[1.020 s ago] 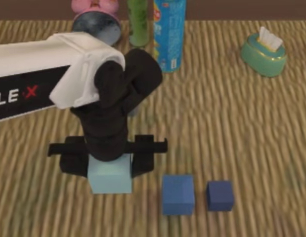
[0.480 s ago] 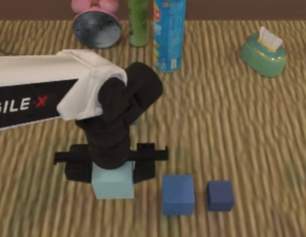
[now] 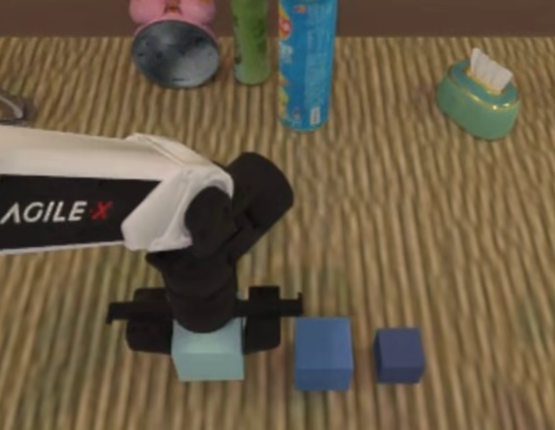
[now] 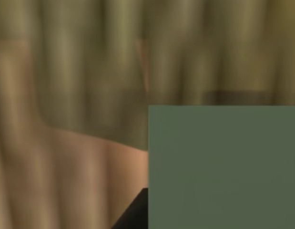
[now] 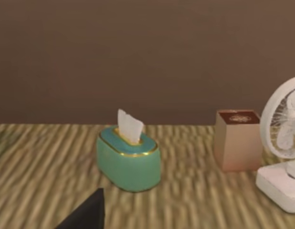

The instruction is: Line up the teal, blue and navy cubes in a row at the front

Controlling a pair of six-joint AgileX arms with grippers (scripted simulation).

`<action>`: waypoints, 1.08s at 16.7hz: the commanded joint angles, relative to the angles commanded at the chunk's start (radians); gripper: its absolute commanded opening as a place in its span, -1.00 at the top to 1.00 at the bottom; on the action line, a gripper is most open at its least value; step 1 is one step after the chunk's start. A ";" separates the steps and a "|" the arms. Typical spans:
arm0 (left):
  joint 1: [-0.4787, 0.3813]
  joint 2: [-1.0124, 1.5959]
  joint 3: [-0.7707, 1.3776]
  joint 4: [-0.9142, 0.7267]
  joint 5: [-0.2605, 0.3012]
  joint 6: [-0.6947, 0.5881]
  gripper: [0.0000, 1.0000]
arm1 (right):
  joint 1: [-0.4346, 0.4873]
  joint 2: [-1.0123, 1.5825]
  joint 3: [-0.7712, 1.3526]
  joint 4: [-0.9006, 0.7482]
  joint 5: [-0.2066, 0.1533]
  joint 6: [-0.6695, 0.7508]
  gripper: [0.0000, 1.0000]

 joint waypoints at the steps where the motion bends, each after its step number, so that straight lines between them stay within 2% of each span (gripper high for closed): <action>1: 0.000 0.000 0.000 0.000 0.000 0.000 1.00 | 0.000 0.000 0.000 0.000 0.000 0.000 -1.00; 14: 0.000 0.000 0.000 0.000 0.000 0.000 -0.96 | 0.000 0.000 0.000 0.000 0.000 0.000 -1.00; 18: 0.000 0.000 0.000 0.000 0.000 0.000 -1.00 | 0.000 0.000 0.000 0.000 0.000 0.000 -1.00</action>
